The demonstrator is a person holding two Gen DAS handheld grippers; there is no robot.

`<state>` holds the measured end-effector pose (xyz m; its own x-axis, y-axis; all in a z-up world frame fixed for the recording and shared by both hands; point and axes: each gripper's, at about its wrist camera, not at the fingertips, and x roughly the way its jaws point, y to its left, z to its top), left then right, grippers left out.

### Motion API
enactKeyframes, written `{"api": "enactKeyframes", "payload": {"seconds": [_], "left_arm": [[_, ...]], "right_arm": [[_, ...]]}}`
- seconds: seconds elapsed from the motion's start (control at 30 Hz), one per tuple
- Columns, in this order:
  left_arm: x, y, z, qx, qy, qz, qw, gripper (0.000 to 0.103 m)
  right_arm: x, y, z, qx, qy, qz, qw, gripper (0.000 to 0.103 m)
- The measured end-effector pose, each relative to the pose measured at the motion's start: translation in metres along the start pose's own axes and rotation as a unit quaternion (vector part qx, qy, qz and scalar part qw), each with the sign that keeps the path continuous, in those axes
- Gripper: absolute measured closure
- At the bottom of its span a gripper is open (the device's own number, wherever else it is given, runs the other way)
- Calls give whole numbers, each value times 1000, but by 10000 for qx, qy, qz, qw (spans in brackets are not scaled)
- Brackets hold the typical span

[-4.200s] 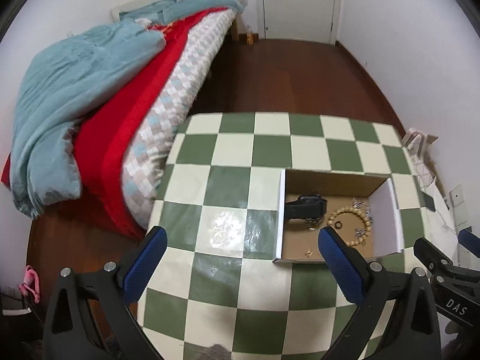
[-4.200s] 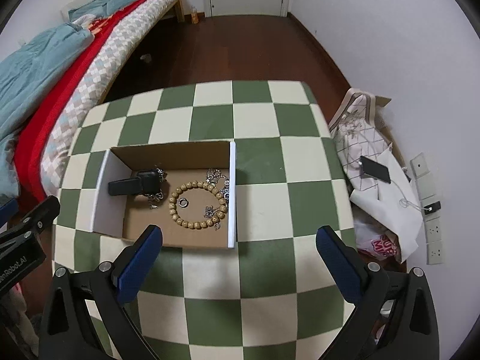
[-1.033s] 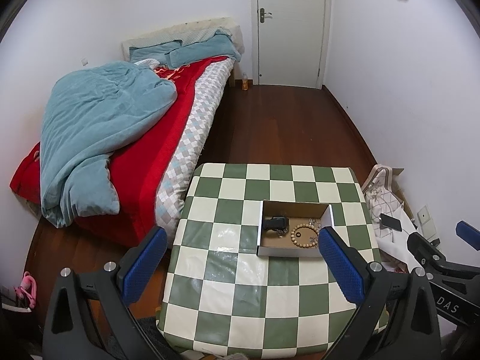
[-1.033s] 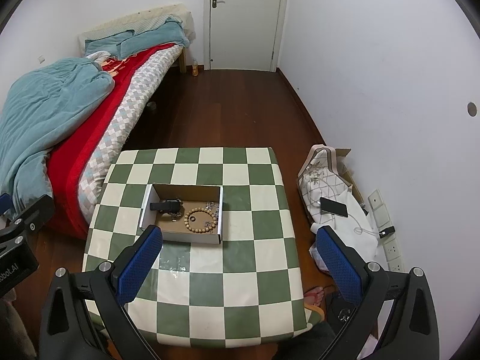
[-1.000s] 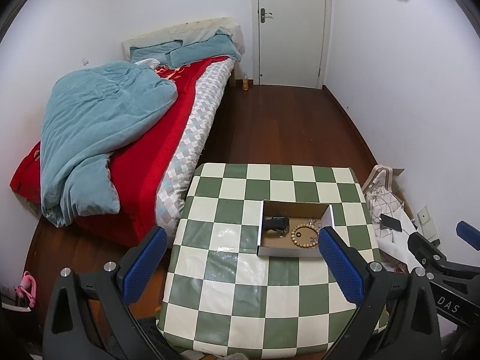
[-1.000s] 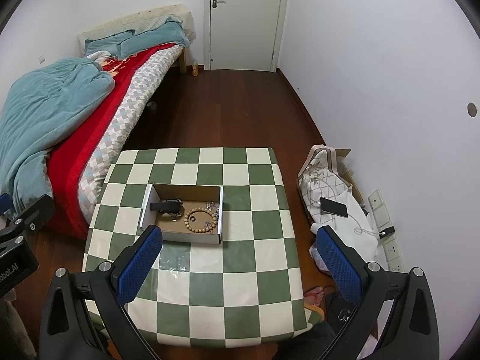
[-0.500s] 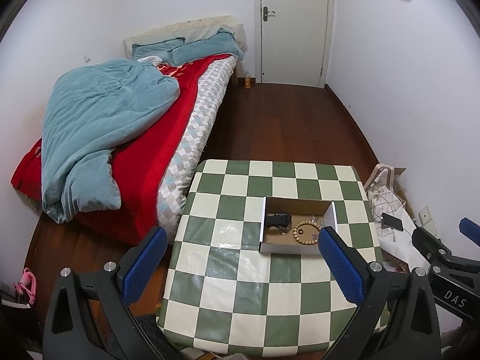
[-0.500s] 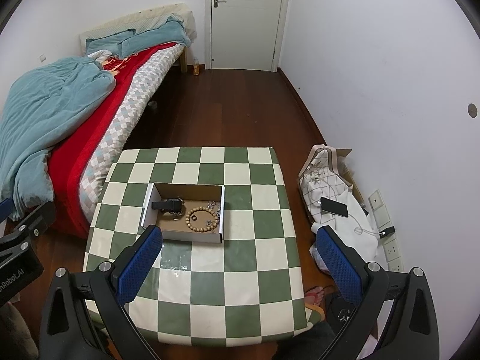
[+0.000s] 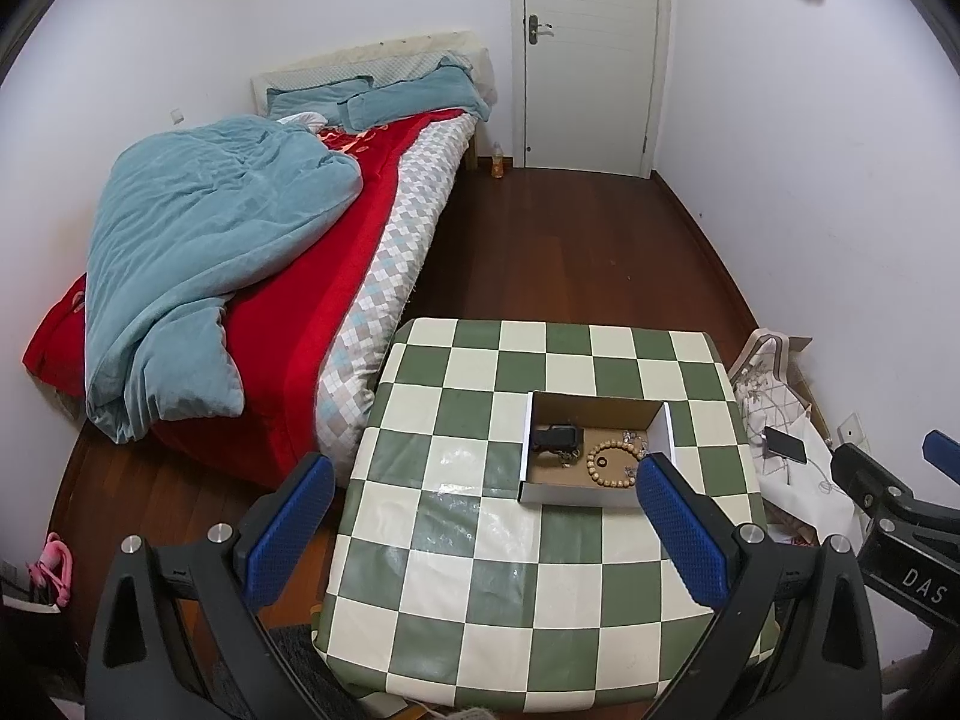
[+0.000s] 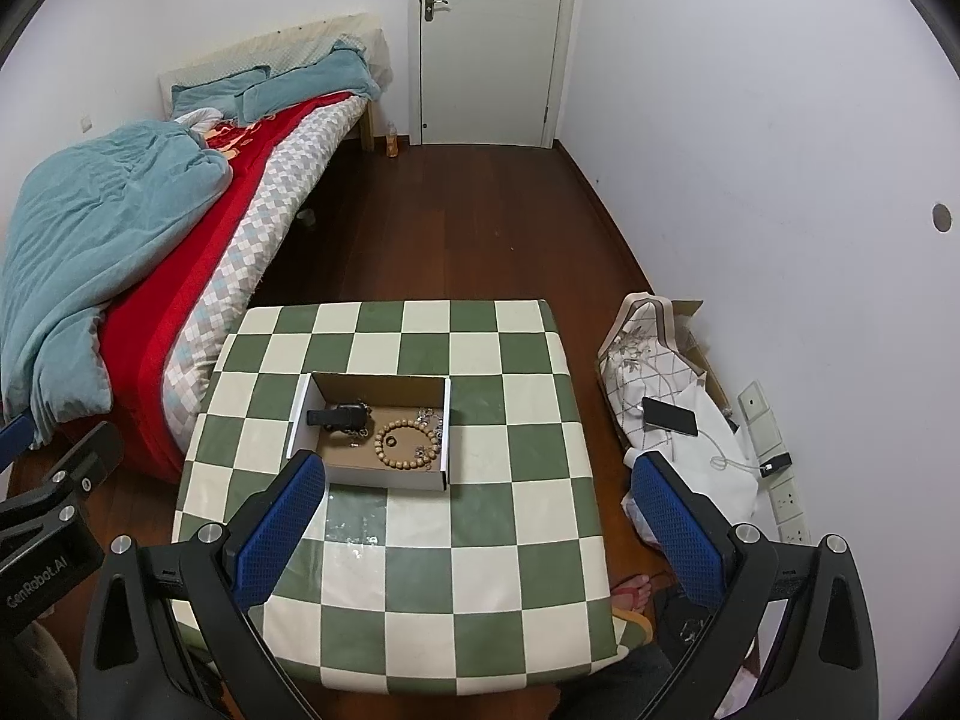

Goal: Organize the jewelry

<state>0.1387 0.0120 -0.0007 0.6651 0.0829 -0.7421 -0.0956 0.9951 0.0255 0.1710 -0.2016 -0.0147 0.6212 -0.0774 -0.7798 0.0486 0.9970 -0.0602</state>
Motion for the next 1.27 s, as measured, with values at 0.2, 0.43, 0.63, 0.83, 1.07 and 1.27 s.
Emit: {"api": "enactKeyframes", "payload": {"seconds": [0.2,0.43,0.63,0.83,1.07,1.27], "left_arm": [[-2,1,-1,-21,-30,5,10000,0],[-6,3,0,-33,-78,45,10000,0],[-9,3,2,-37,-142,60,9999,0],[-11,2,2,-32,-158,59,9999,0],[-11,2,2,-32,-159,68,9998,0],[-16,3,3,-47,-193,35,9998,0]], "right_arm": [[-1,0,-1,28,5,18,10000,0],[-1,0,-1,35,11,48,10000,0],[-4,3,-2,43,-7,39,10000,0],[-8,3,0,68,-28,53,10000,0],[-12,2,3,77,-67,53,9999,0],[-13,1,2,81,-63,62,9999,0]]}}
